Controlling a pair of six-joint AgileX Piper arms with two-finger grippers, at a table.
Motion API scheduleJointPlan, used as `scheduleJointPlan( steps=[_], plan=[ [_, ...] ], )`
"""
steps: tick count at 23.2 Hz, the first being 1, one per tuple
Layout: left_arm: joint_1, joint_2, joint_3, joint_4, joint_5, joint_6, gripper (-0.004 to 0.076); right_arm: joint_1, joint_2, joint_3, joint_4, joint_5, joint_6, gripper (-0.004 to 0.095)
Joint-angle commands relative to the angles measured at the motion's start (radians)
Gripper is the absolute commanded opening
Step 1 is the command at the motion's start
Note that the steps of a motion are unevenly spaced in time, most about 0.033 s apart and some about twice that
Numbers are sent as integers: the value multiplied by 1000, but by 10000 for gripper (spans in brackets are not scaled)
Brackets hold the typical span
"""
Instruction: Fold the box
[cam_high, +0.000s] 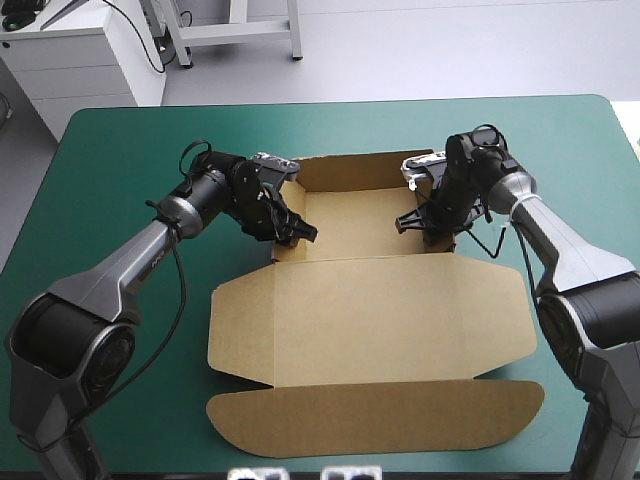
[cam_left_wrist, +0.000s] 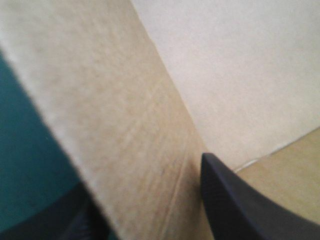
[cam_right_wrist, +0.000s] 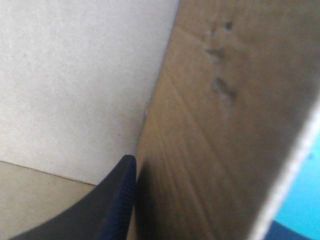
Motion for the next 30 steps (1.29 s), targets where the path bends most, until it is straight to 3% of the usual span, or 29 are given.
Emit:
scheduleJointPlan(
  steps=[1, 4, 6, 13, 21, 28, 30],
  plan=[
    [-11, -43, -19, -79, 12, 3, 503, 7, -57, -33, 84, -1, -19, 515],
    [-11, -43, -19, -86, 11, -1, 517, 7, -57, -33, 86, 11, -19, 786],
    [-11, -43, -19, -89, 13, -1, 517, 7, -59, -33, 86, 17, -19, 868],
    [-11, -80, -19, -70, 15, -2, 517, 7, -80, -53, 86, 15, -19, 871],
    [37, -313, -19, 53, 40, -8, 496, 5, -233, -101, -7, 17, -33, 860],
    [78, -517, -11, 179, 288, 87, 41, 5, -280, -101, -7, 0, -35, 860],
    [78, -568, 14, 181, 286, 120, -6, 5, -278, -99, -7, -5, -35, 860]
  ],
)
